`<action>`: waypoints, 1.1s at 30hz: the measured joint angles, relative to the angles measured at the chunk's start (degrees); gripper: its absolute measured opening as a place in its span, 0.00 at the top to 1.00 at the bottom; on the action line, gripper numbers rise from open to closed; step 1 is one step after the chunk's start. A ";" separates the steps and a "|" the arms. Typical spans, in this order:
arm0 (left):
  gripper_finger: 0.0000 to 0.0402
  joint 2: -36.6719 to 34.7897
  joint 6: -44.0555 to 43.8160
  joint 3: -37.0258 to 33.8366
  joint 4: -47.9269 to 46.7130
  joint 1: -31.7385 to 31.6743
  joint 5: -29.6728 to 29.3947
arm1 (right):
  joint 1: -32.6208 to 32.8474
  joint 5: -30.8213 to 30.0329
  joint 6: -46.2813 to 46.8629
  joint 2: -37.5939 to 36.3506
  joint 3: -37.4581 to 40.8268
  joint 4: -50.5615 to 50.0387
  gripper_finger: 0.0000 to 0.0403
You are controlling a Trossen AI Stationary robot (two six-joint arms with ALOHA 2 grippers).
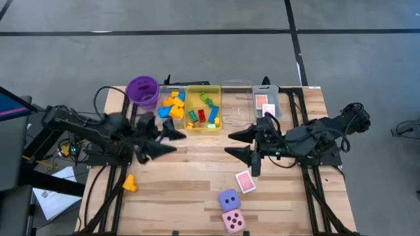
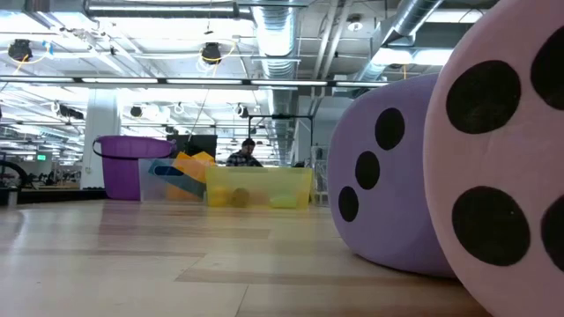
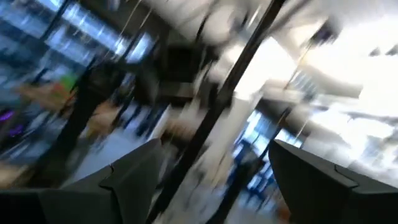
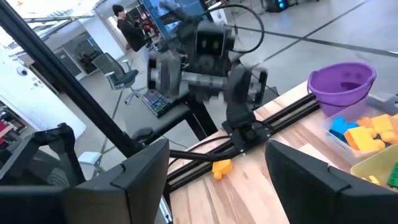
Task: Pick & Place Toys
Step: Put the big yellow game piece into the white bin
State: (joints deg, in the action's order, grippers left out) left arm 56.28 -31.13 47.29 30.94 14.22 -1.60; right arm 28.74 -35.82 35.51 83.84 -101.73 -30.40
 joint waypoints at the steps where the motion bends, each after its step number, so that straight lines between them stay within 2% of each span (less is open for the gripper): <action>1: 0.28 -0.17 1.08 0.23 -3.65 0.74 -0.59 | -0.13 -0.02 0.00 0.20 0.00 0.04 0.36; 3: 0.28 -0.33 2.14 2.71 -15.50 1.46 -0.92 | -0.76 -0.02 0.00 0.72 -0.04 0.20 0.36; 10: 0.28 1.60 0.22 16.05 -71.24 3.39 -0.73 | -1.33 0.75 2.40 1.89 0.07 -0.81 0.36; 13: 0.28 2.70 -6.46 18.47 -87.31 4.23 2.41 | -2.58 1.80 2.63 3.09 -0.10 -0.58 0.36; 15: 0.28 3.73 -12.22 18.51 -94.42 4.63 6.72 | -2.73 1.93 2.63 3.53 0.15 -1.25 0.36; 18: 0.28 5.37 -19.87 18.48 -101.97 5.09 12.47 | -3.82 2.83 2.60 4.42 -0.10 -0.65 0.36; 21: 0.28 7.06 -27.13 18.18 -105.96 5.49 14.07 | -4.08 4.44 2.59 5.23 0.09 -1.50 0.36; 27: 0.28 8.45 -36.91 14.27 -106.45 5.74 14.47 | -5.72 9.11 2.57 6.51 -0.01 -2.42 0.36; 33: 0.28 8.22 -44.26 7.46 -106.32 6.06 20.10 | -5.96 11.81 2.45 7.29 0.03 -2.51 0.36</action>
State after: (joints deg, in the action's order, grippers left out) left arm 64.50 -75.40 54.74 -75.38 20.28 18.49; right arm 22.79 -24.01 37.95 91.13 -101.70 -32.92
